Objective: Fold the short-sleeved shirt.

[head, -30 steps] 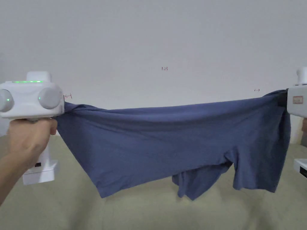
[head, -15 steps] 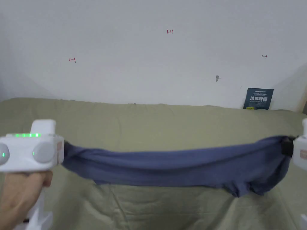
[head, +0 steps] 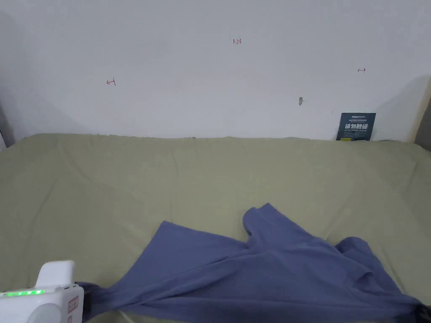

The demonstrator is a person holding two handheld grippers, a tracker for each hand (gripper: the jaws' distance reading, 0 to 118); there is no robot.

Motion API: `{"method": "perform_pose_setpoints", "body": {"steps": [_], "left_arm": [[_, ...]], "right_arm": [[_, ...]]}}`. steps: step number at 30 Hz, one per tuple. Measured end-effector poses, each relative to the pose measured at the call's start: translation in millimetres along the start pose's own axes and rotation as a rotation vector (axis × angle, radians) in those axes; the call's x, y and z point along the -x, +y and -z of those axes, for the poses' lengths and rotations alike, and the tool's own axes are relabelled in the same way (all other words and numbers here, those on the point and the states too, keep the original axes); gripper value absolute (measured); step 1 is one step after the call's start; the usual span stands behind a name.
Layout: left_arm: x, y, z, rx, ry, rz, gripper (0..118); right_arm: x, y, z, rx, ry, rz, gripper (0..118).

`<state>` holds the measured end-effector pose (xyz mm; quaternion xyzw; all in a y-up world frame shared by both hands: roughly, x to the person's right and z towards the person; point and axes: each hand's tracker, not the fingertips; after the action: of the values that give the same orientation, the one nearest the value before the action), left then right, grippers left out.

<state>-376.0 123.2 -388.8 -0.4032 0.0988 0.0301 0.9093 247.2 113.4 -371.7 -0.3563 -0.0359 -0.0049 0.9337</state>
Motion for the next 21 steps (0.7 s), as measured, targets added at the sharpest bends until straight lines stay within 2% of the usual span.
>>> {"method": "perform_pose_setpoints", "body": {"steps": [8,9,10,12,13,14,15,18,21], "left_arm": [[9.1,-31.0,1.3,0.066,-0.035,-0.019,0],[10.2,-31.3,2.1,0.072,-0.039,-0.025,0],[11.2,-32.3,2.3,0.075,-0.043,-0.033,0],[8.7,-30.9,-1.0,0.07,-0.058,-0.038,4],[9.3,-31.8,-3.0,0.063,-0.072,-0.042,33],[8.8,-32.0,-6.0,0.05,-0.066,-0.036,83],[9.0,-31.2,-5.3,0.052,-0.063,-0.037,118],[7.5,-30.8,-17.3,0.027,-0.076,-0.036,114],[-6.0,-19.5,-47.6,-0.064,-0.132,-0.035,114]], "right_arm": [[-3.6,-29.8,8.1,0.046,-0.013,0.022,11],[-3.0,-29.9,9.5,0.049,-0.017,0.03,16],[-2.0,-29.9,10.5,0.053,-0.024,0.04,41],[-1.9,-30.2,7.2,0.059,-0.057,0.043,107],[-2.9,-28.7,5.7,0.066,-0.052,0.05,118],[-0.6,-30.2,0.5,0.037,-0.026,0.08,118],[-3.0,-30.4,-4.9,0.007,-0.04,0.074,118],[1.2,-43.0,-23.3,-0.004,-0.026,0.061,118],[25.2,-11.4,-51.0,-0.101,0.009,0.041,118]]}}
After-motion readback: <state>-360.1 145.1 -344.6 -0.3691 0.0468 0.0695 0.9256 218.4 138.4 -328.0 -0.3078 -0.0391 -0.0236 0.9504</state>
